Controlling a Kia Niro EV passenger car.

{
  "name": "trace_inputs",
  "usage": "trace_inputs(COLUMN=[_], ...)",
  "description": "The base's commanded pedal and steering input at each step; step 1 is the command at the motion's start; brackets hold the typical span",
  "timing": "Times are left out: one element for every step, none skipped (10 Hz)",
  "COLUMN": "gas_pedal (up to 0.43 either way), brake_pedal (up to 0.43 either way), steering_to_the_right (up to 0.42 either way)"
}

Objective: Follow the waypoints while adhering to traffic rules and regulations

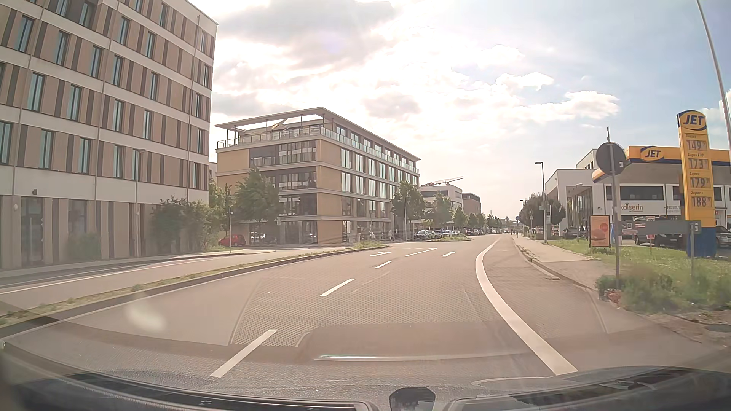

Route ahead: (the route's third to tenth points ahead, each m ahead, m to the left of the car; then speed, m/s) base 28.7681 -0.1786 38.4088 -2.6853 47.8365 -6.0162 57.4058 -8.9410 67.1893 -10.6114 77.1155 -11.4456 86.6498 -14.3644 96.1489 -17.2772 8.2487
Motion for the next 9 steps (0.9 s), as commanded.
trace_inputs(gas_pedal=[0.067, 0.067, 0.067, 0.067, 0.067, 0.067, 0.067, 0.067, 0.067], brake_pedal=[0.0, 0.0, 0.0, 0.0, 0.0, 0.0, 0.0, 0.0, 0.0], steering_to_the_right=[0.023, 0.03, 0.037, 0.043, 0.047, 0.051, 0.053, 0.053, 0.053])
